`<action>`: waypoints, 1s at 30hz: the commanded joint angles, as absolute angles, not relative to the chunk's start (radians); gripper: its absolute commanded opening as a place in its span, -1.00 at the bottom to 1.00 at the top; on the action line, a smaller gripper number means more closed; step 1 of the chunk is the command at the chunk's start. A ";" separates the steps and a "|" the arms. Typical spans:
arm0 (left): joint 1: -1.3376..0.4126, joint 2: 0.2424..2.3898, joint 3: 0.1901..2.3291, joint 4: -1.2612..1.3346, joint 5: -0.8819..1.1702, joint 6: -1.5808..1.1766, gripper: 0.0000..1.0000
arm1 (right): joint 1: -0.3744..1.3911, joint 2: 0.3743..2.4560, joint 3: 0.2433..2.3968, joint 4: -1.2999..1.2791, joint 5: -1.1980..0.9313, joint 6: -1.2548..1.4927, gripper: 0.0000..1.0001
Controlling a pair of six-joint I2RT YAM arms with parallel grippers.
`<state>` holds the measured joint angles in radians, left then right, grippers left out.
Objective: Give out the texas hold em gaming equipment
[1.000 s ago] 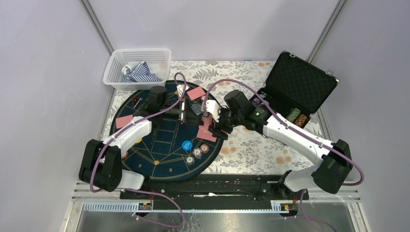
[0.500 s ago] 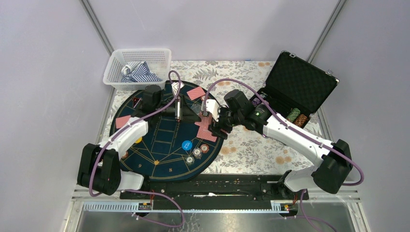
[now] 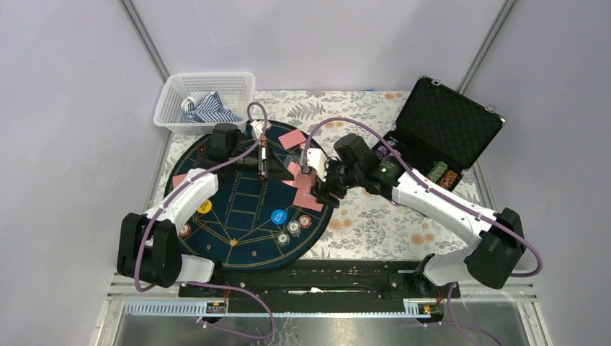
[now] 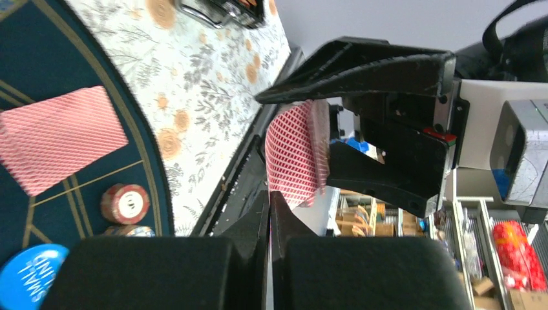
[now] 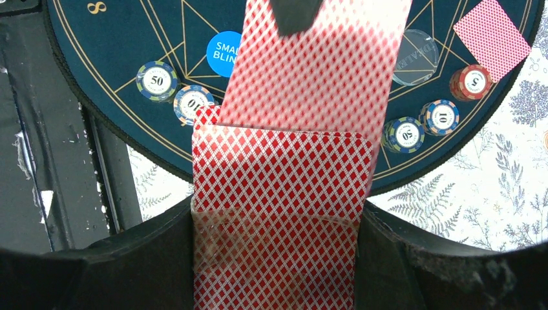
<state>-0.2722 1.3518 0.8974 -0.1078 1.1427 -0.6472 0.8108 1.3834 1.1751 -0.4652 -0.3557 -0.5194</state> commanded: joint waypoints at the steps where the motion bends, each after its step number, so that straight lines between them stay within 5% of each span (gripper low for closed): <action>1: -0.191 1.313 0.939 -0.232 1.103 -0.519 -1.00 | 0.820 1.343 1.210 -0.420 -0.359 -0.525 -0.68; 9: -0.018 1.269 0.944 -0.312 1.114 -0.449 -1.00 | 0.821 1.334 1.208 -0.420 -0.352 -0.529 -0.69; 21: 0.327 1.311 1.045 -0.686 0.915 0.039 -1.00 | 0.821 1.307 1.200 -0.422 -0.360 -0.524 -0.69; 30: 0.591 1.314 0.962 -0.626 0.698 0.199 -1.00 | 0.821 1.308 1.200 -0.428 -0.365 -0.524 -0.69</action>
<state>0.5007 1.3212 0.9989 -0.6849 0.8165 0.0906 0.8108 1.3407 1.1751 -0.4644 -0.3569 -0.5194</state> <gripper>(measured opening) 0.005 0.728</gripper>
